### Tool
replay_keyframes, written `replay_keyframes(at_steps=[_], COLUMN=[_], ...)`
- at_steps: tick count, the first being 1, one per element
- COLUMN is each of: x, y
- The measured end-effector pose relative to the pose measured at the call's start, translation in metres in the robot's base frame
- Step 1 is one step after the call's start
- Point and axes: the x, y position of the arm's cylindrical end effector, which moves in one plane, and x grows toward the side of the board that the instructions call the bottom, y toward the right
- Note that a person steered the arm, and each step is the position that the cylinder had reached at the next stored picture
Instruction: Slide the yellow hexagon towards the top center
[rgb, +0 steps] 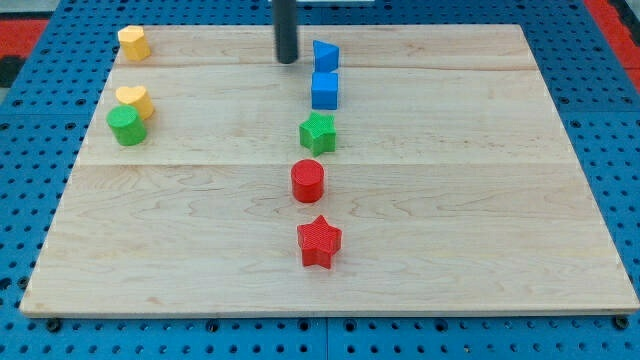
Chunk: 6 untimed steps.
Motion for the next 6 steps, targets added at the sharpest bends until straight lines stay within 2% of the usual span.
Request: replay_keyframes(at_steps=[2, 3, 4, 5, 6], x=[0.032, 0.011, 0.006, -0.023, -0.031], y=[-0.167, -0.224, -0.225, -0.225, -0.202])
